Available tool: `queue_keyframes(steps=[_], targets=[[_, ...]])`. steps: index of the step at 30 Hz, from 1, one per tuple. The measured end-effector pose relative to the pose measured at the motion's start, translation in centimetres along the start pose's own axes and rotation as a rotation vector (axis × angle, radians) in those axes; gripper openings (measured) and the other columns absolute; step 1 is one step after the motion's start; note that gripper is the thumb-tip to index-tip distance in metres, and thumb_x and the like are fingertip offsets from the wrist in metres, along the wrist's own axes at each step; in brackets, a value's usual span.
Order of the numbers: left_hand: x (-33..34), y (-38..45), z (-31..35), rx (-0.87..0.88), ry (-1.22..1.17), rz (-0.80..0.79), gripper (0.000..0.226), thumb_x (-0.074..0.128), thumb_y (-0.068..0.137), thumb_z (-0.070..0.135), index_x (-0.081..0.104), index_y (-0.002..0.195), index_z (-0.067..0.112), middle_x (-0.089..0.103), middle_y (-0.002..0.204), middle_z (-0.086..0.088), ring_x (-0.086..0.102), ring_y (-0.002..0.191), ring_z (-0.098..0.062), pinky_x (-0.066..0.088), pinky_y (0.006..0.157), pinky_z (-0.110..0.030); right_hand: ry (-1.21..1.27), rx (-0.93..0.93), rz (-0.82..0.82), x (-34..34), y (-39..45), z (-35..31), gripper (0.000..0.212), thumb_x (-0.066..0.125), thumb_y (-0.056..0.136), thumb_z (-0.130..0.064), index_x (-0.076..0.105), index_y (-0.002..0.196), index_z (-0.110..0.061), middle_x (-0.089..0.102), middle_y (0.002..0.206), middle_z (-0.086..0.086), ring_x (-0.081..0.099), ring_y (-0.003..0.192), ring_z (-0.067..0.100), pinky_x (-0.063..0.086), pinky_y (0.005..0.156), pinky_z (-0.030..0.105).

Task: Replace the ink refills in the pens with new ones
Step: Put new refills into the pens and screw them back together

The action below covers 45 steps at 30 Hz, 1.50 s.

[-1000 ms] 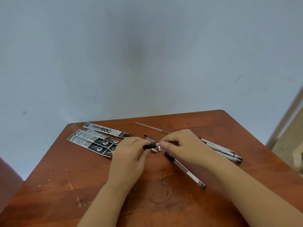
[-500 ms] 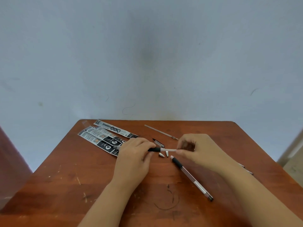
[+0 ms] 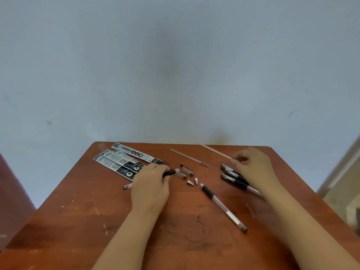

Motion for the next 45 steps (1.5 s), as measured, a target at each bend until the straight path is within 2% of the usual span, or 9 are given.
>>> queue_keyframes(steps=[8, 19, 22, 25, 29, 32, 35, 38, 45], targets=[[0.9, -0.1, 0.4, 0.002, -0.006, -0.095, 0.022, 0.048, 0.092, 0.023, 0.059, 0.111, 0.021, 0.057, 0.106, 0.004, 0.049, 0.099, -0.010, 0.029, 0.075, -0.016, -0.278, -0.125, -0.027, 4.9, 1.2, -4.2, 0.021, 0.048, 0.089, -0.026, 0.066, 0.098, -0.018, 0.059, 0.104, 0.001, 0.043, 0.109, 0.019, 0.025, 0.092, 0.034], [1.0, 0.4, 0.2, -0.043, -0.033, -0.111, 0.025, 0.044, 0.093, 0.024, 0.057, 0.114, 0.020, 0.057, 0.111, 0.002, 0.048, 0.103, -0.013, 0.033, 0.081, -0.020, -0.422, -0.093, -0.151, 8.4, 2.2, -4.6, 0.024, 0.048, 0.089, -0.033, 0.063, 0.101, -0.020, 0.057, 0.111, 0.001, 0.043, 0.111, 0.020, 0.028, 0.093, 0.036], [0.8, 0.5, 0.3, -0.037, -0.073, -0.106, 0.029, 0.044, 0.093, 0.023, 0.053, 0.121, 0.019, 0.057, 0.115, 0.001, 0.048, 0.107, -0.013, 0.033, 0.083, -0.019, -0.350, -0.087, -0.158, 7.9, 2.3, -4.4, 0.021, 0.049, 0.087, -0.032, 0.064, 0.099, -0.021, 0.057, 0.108, 0.001, 0.043, 0.110, 0.020, 0.028, 0.092, 0.036], [0.4, 0.6, 0.4, -0.038, -0.177, -0.080, 0.028, 0.048, 0.091, 0.020, 0.058, 0.117, 0.020, 0.061, 0.105, 0.000, 0.051, 0.098, -0.013, 0.031, 0.073, -0.016, -0.287, -0.102, -0.131, 6.4, 1.9, -4.3, 0.021, 0.049, 0.087, -0.030, 0.065, 0.097, -0.021, 0.058, 0.106, 0.000, 0.044, 0.109, 0.020, 0.029, 0.090, 0.035], [-0.5, 0.7, 0.1, -0.138, -0.510, -0.040, 0.021, 0.061, 0.084, 0.013, 0.068, 0.096, 0.028, 0.062, 0.076, 0.011, 0.052, 0.075, -0.004, 0.037, 0.060, -0.004, -0.110, -0.118, -0.090, 3.2, 0.1, -4.1, 0.018, 0.052, 0.086, -0.027, 0.067, 0.092, -0.018, 0.060, 0.097, 0.001, 0.048, 0.102, 0.019, 0.032, 0.085, 0.032], [-0.1, 0.3, 0.5, -0.243, -0.725, -0.101, 0.022, 0.061, 0.083, 0.009, 0.065, 0.097, 0.025, 0.061, 0.079, 0.016, 0.053, 0.075, 0.004, 0.041, 0.063, 0.001, 0.052, -0.179, -0.079, 1.1, -2.1, -4.4, 0.014, 0.056, 0.084, -0.019, 0.068, 0.085, -0.013, 0.061, 0.086, 0.002, 0.052, 0.090, 0.018, 0.036, 0.077, 0.025], [0.5, -0.3, 0.5, -0.327, -0.845, -0.132, 0.025, 0.062, 0.082, 0.007, 0.064, 0.104, 0.019, 0.064, 0.085, 0.011, 0.058, 0.080, -0.001, 0.048, 0.071, -0.012, 0.179, -0.188, -0.089, 0.4, -3.8, -4.3, 0.011, 0.058, 0.083, -0.014, 0.069, 0.082, -0.012, 0.058, 0.078, -0.006, 0.052, 0.080, 0.012, 0.036, 0.070, 0.017], [0.8, -0.6, 0.5, -0.357, -0.935, -0.141, 0.033, 0.061, 0.081, 0.003, 0.058, 0.104, 0.027, 0.065, 0.073, 0.004, 0.058, 0.072, -0.008, 0.044, 0.076, -0.027, 0.222, -0.212, -0.164, 1.3, -4.7, -4.7, 0.009, 0.058, 0.084, -0.018, 0.067, 0.083, -0.020, 0.052, 0.075, -0.019, 0.049, 0.075, -0.002, 0.034, 0.066, 0.009], [1.8, -1.0, 1.6, -0.340, -1.207, -0.183, 0.045, 0.048, 0.084, -0.011, 0.045, 0.105, 0.029, 0.071, 0.064, -0.003, 0.060, 0.051, -0.006, 0.049, 0.049, -0.015, 0.295, -0.238, -0.343, 3.0, -6.2, -6.2, 0.025, 0.056, 0.085, -0.029, 0.062, 0.108, -0.024, 0.057, 0.082, -0.020, 0.050, 0.072, -0.009, 0.040, 0.063, 0.001]])
Point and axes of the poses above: each hand's wrist, its own y-axis towards the middle knuckle, its own x-axis out of the palm, z = x × y, the point moved 9 cm from there along y, towards the middle knuckle
